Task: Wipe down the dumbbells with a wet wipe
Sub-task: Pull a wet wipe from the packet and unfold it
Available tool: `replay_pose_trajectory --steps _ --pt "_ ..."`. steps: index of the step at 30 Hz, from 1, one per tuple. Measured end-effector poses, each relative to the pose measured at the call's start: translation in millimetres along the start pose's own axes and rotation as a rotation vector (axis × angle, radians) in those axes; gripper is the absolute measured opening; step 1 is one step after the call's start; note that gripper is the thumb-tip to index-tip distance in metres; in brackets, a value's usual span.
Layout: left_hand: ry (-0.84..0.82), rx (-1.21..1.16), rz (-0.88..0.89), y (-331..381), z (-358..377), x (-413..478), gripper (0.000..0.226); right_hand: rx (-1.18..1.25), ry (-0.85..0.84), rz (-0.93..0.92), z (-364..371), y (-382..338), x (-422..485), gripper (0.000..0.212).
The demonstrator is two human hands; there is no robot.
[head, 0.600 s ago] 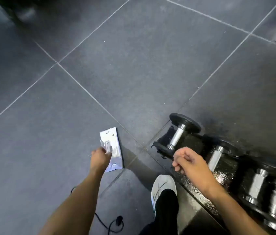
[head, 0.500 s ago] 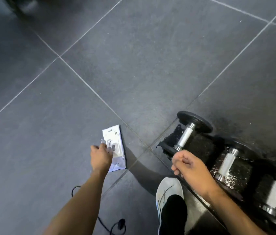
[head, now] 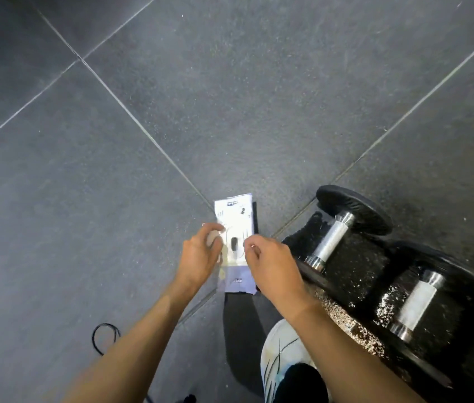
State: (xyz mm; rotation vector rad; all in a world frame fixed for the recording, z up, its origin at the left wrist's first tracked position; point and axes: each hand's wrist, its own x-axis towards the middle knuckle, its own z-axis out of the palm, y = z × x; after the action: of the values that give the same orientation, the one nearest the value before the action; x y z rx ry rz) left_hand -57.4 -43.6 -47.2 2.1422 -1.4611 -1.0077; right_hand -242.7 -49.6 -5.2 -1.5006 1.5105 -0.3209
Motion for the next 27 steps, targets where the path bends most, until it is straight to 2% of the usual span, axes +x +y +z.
replay_pose_trajectory --steps 3,6,8,16,22,27 --pt "-0.102 0.005 0.031 -2 19 -1 0.024 -0.281 -0.078 0.101 28 2 29 0.028" --pt "-0.171 0.060 0.032 -8 29 -2 0.026 -0.402 -0.177 0.196 44 10 36 0.037" --pt "-0.169 0.052 0.008 -12 34 1 0.028 -0.463 -0.167 0.207 53 15 40 0.039" --pt "-0.125 0.092 0.019 -17 42 8 0.029 -0.693 -0.163 0.120 79 18 48 0.034" --pt "-0.060 0.024 0.037 -22 52 9 0.026 -0.753 -0.124 0.087 86 23 49 0.034" --pt "-0.053 -0.009 0.074 -28 49 9 0.040 -0.831 -0.186 0.000 87 22 46 0.032"
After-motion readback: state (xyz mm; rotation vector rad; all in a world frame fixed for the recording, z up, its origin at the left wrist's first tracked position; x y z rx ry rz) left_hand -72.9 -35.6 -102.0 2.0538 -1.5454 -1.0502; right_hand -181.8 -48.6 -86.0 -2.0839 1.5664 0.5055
